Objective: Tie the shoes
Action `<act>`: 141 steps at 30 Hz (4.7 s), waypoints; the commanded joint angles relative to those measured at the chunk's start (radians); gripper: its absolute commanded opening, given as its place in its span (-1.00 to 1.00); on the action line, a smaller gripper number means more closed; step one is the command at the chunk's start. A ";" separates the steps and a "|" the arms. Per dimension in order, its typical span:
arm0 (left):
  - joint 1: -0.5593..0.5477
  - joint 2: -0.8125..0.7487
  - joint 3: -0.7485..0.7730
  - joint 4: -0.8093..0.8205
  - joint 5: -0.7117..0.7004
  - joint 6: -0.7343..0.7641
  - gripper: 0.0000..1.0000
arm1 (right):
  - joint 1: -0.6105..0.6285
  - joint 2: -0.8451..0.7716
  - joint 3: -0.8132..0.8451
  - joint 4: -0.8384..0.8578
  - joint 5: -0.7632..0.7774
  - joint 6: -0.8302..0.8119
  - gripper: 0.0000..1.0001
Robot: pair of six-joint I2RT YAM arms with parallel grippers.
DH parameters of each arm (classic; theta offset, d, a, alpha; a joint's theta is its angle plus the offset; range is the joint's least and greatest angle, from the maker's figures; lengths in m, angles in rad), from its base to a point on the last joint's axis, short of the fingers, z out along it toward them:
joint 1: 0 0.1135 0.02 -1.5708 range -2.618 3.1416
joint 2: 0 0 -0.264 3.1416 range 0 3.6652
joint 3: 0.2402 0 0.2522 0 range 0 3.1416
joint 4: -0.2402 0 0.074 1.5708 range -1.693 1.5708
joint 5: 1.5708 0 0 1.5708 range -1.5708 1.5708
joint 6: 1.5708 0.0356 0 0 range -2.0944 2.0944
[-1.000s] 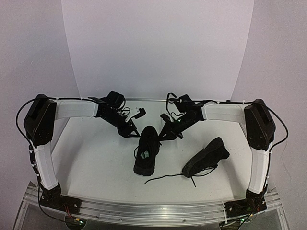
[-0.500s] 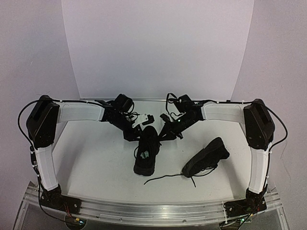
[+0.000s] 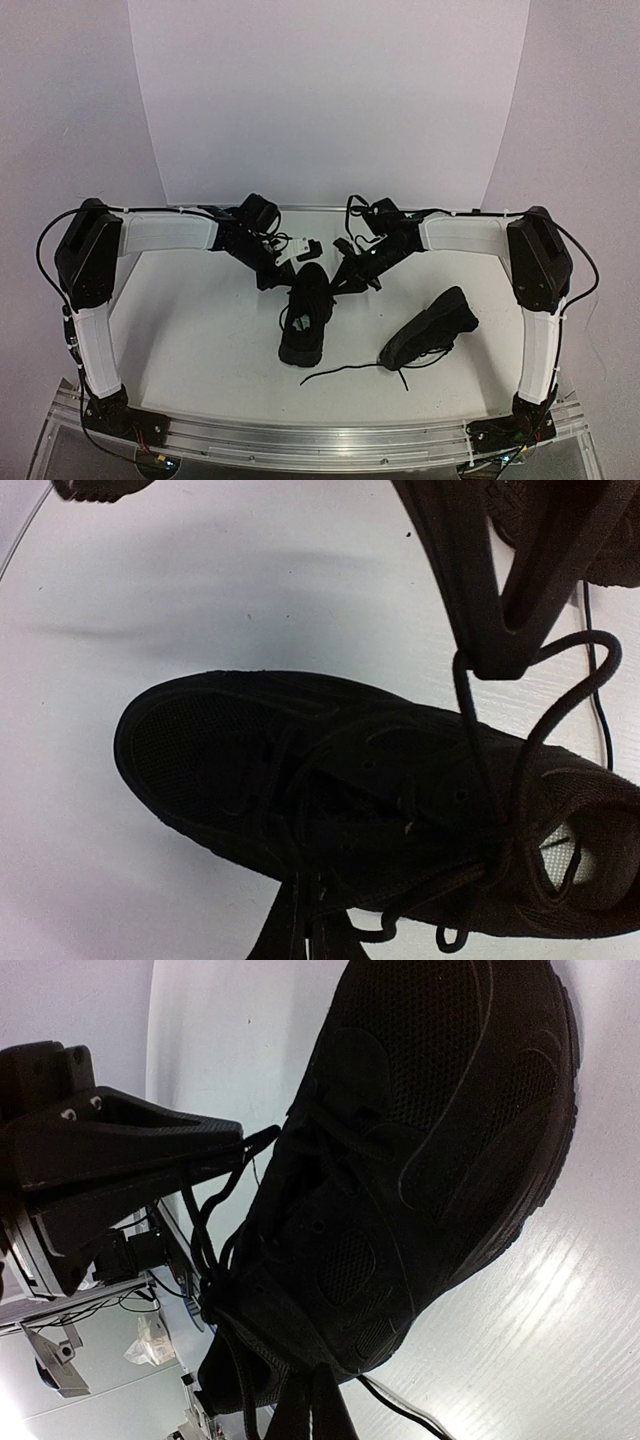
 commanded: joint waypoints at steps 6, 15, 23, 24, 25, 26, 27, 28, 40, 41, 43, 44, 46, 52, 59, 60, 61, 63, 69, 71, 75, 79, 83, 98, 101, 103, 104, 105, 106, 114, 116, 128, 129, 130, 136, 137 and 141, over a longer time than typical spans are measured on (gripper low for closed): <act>0.070 -0.076 -0.008 0.030 -0.029 -0.075 -1.00 | 0.004 -0.018 -0.008 0.002 0.011 -0.002 -1.00; 0.092 -0.078 -0.024 0.046 -0.042 -0.132 -1.00 | 0.003 -0.038 -0.036 0.000 0.033 -0.002 -1.00; 0.101 -0.099 -0.027 0.066 0.021 -0.155 -0.81 | -0.002 -0.045 -0.036 0.000 0.039 0.000 -1.00; 0.101 -0.104 -0.027 0.066 0.030 -0.154 -0.72 | -0.003 -0.045 -0.033 0.000 0.039 0.001 -1.00; 0.101 -0.109 -0.027 0.066 0.035 -0.153 -0.68 | -0.004 -0.046 -0.030 0.000 0.039 0.001 -1.00; 0.101 -0.113 -0.026 0.062 0.039 -0.151 -0.61 | -0.005 -0.048 -0.027 0.000 0.040 0.002 -1.00; 0.101 -0.115 -0.025 0.053 0.040 -0.149 -0.56 | -0.009 -0.050 -0.025 0.000 0.041 0.003 -1.00; 0.101 -0.115 -0.024 0.042 0.040 -0.148 -0.51 | -0.011 -0.051 -0.025 0.000 0.041 0.005 -1.00; 0.097 -0.220 -0.267 0.020 0.080 -0.204 -0.33 | -0.049 -0.056 0.018 -0.003 0.050 0.018 -1.00; 0.088 -0.225 -0.288 0.017 0.082 -0.206 -0.33 | -0.049 -0.052 0.023 -0.003 0.049 0.018 -1.00; 0.065 -0.222 -0.315 0.016 0.083 -0.208 -0.33 | -0.050 -0.044 0.037 -0.003 0.046 0.020 -1.00; 0.049 -0.217 -0.321 0.021 0.087 -0.214 -0.34 | -0.051 -0.040 0.043 -0.003 0.044 0.021 -1.00; 0.018 -0.196 -0.318 0.041 0.110 -0.237 -0.34 | -0.051 -0.031 0.056 -0.005 0.040 0.021 -1.00; -0.046 -0.164 -0.278 0.157 0.195 -0.329 -0.35 | -0.054 -0.019 0.088 -0.016 0.036 0.021 -1.00; -0.055 -0.183 -0.232 0.142 0.184 -0.317 -0.35 | -0.054 -0.032 0.062 -0.023 0.033 0.011 -1.00; -0.045 -0.196 -0.233 0.135 0.180 -0.314 -0.35 | -0.054 -0.035 0.056 -0.025 0.032 0.009 -1.00; -0.035 -0.209 -0.232 0.132 0.178 -0.313 -0.35 | -0.054 -0.038 0.050 -0.026 0.031 0.008 -1.00; -0.016 -0.233 -0.237 0.136 0.160 -0.316 -0.34 | -0.054 -0.044 0.036 -0.027 0.032 0.005 -1.00; -0.005 -0.234 -0.203 0.169 0.036 -0.319 -0.24 | -0.054 -0.054 0.012 -0.030 0.034 0.001 -1.00; -0.005 -0.210 -0.177 0.167 0.034 -0.307 -0.21 | -0.054 -0.053 0.010 -0.030 0.032 0.001 -1.00; -0.005 -0.157 -0.124 0.149 0.070 -0.276 -0.17 | -0.054 -0.053 0.008 -0.031 0.032 -0.001 -1.00; -0.005 -0.116 -0.093 0.156 0.076 -0.269 -0.17 | -0.054 -0.052 0.006 -0.032 0.032 0.000 -1.00; -0.005 -0.072 -0.054 0.124 0.087 -0.250 -0.27 | -0.054 -0.053 0.005 -0.033 0.030 -0.001 -1.00; 0.050 -0.125 -0.115 0.145 0.064 -0.276 -1.00 | -0.054 -0.054 -0.005 -0.035 0.032 -0.004 -1.00; 0.070 -0.138 -0.120 0.145 0.053 -0.282 -1.00 | -0.054 -0.056 -0.008 -0.036 0.034 -0.005 -1.00; 0.081 -0.147 -0.127 0.148 0.048 -0.285 -1.00 | -0.054 -0.057 -0.010 -0.037 0.035 -0.006 -1.00; 0.084 -0.150 -0.128 0.149 0.048 -0.287 -1.00 | -0.054 -0.057 -0.011 -0.037 0.036 -0.007 -1.00; 0.086 -0.153 -0.130 0.149 0.048 -0.287 -1.00 | -0.054 -0.058 -0.012 -0.036 0.036 -0.007 -1.00; 0.087 -0.154 -0.130 0.147 0.046 -0.287 -1.00 | -0.054 -0.057 -0.012 -0.037 0.036 -0.007 -1.00; 0.093 -0.165 -0.140 0.158 0.012 -0.304 -1.00 | -0.054 -0.057 -0.011 -0.037 0.036 -0.008 -1.00; 0.094 -0.167 -0.141 0.156 0.001 -0.305 -1.00 | -0.054 -0.056 -0.011 -0.036 0.035 -0.008 -1.00; 0.100 -0.168 -0.142 0.169 -0.064 -0.333 -1.00 | -0.054 -0.060 -0.015 -0.038 0.034 -0.011 -1.00; 0.100 -0.168 -0.143 0.171 -0.074 -0.335 -1.00 | -0.054 -0.061 -0.016 -0.038 0.035 -0.011 -1.00; 0.100 -0.169 -0.144 0.173 -0.084 -0.336 -1.00 | -0.054 -0.062 -0.017 -0.038 0.035 -0.011 -1.00; 0.101 -0.166 -0.137 0.175 -0.117 -0.342 -1.00 | -0.054 -0.063 -0.017 -0.038 0.036 -0.011 -1.00; 0.102 -0.165 -0.136 0.179 -0.123 -0.346 -1.00 | -0.054 -0.063 -0.017 -0.038 0.036 -0.010 -1.00; 0.104 -0.163 -0.131 0.179 -0.144 -0.351 -1.00 | -0.054 -0.062 -0.019 -0.038 0.036 -0.011 -1.00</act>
